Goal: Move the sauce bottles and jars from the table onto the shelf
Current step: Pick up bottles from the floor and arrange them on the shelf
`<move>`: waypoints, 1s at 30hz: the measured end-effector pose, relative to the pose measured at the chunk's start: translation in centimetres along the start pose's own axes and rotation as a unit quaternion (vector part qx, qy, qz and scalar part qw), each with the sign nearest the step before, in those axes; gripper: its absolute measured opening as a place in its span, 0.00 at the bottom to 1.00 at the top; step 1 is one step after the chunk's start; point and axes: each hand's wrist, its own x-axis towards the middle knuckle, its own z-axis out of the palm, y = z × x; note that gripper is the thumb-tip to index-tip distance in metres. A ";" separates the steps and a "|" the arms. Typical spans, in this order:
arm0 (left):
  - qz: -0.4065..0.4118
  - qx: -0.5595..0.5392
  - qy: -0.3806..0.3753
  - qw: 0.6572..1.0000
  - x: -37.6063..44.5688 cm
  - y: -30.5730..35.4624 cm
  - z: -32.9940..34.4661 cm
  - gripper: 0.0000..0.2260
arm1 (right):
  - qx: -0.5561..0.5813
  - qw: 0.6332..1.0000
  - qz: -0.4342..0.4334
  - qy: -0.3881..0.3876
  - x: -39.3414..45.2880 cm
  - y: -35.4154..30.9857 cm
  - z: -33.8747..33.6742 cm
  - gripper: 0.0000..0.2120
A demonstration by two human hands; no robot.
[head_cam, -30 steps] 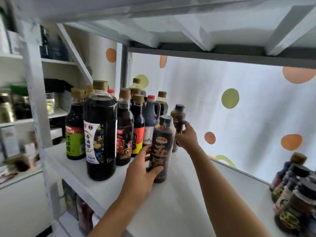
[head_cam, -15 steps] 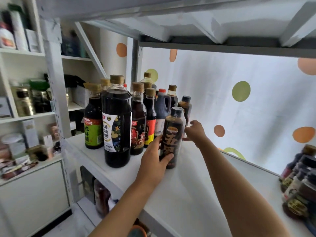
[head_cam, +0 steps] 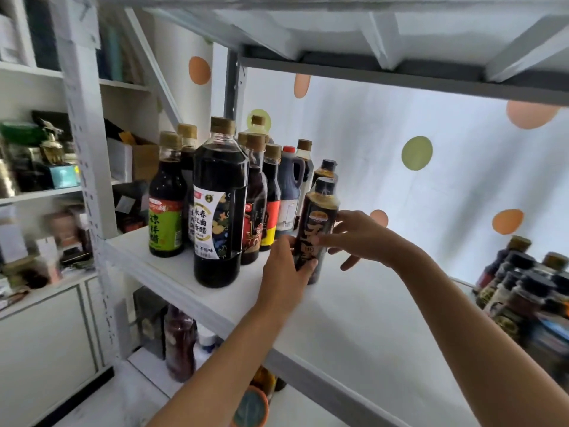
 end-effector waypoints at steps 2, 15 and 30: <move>0.006 0.007 -0.003 1.000 0.2 -0.3 0.1 0.18 | -0.017 0.999 -0.010 0.046 0.3 -0.3 0.7 0.15; -0.036 0.061 0.008 0.997 0.9 -0.9 0.6 0.15 | 0.012 0.991 0.033 0.131 3.4 -0.1 1.4 0.16; -0.002 0.246 -0.066 0.967 0.9 -1.4 0.8 0.04 | 0.020 0.981 0.102 0.162 10.2 -1.2 2.0 0.13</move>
